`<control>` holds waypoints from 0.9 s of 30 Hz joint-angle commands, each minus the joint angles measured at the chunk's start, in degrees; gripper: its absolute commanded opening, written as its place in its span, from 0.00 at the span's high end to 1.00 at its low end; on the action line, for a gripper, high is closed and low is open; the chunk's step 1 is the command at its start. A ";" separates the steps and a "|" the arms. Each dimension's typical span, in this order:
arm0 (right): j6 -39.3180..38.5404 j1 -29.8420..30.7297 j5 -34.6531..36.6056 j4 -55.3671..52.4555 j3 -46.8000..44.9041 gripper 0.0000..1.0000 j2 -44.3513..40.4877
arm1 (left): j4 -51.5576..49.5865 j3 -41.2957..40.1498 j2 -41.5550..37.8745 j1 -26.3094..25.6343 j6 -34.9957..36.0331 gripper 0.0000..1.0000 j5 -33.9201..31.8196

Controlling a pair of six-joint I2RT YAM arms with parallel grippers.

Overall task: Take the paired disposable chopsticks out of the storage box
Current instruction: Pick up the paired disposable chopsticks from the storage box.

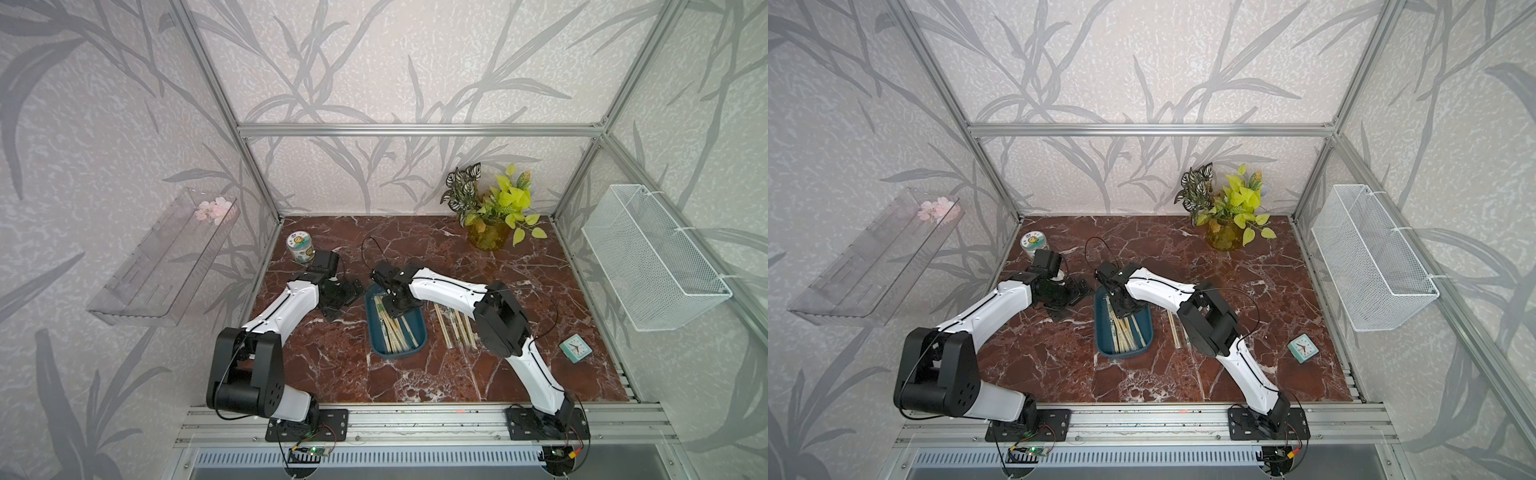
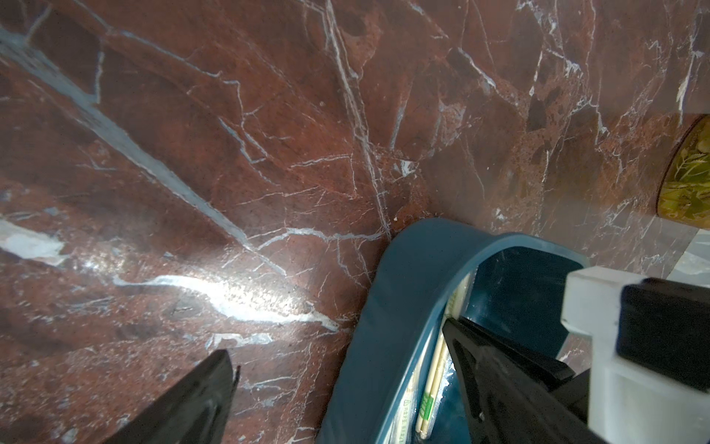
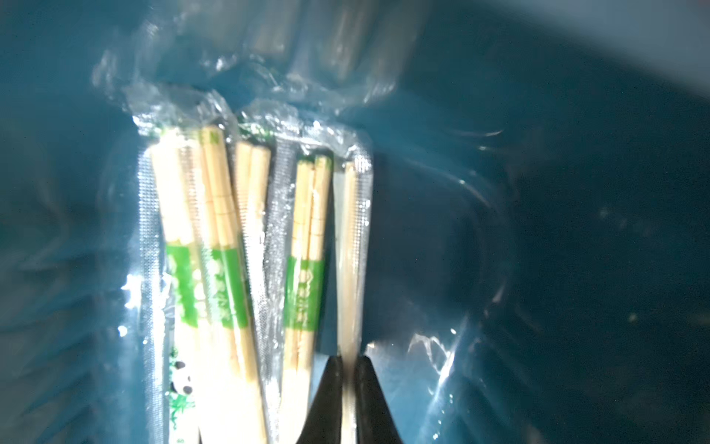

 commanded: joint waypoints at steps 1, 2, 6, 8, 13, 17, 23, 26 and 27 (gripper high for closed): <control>0.42 -0.26 -0.31 -1.59 -0.53 0.95 -2.25 | 0.32 -0.65 0.27 0.24 0.13 0.01 0.61; 0.44 -0.32 -0.37 -1.55 -0.49 0.95 -2.56 | 0.36 -0.68 0.29 0.27 0.11 0.01 0.56; 0.40 -0.37 -0.54 -1.26 -0.36 0.96 -3.34 | 0.54 -0.52 0.38 0.27 -0.12 0.01 0.60; 0.47 -0.44 -0.61 -1.16 -0.39 0.97 -3.89 | 0.48 -0.51 0.39 0.28 -0.16 0.01 0.58; 0.64 -0.53 -0.82 -0.63 -1.11 0.98 -5.04 | 0.32 -0.50 0.26 0.28 -0.16 0.01 0.39; 1.21 -0.79 -1.41 0.27 -2.15 1.00 -6.57 | 0.41 -0.52 0.37 0.28 -0.15 0.01 0.45; 1.89 -1.31 -2.72 0.76 -1.94 1.00 -8.79 | 0.59 -0.43 0.56 0.25 -0.17 0.01 0.64; 2.24 -1.66 -3.55 1.26 -1.72 1.00 -10.12 | 0.58 -0.27 0.58 0.28 -0.16 0.01 0.74; 2.38 -1.75 -3.88 1.36 -1.63 1.00 -10.42 | 0.54 -0.25 0.65 0.27 -0.15 0.01 0.73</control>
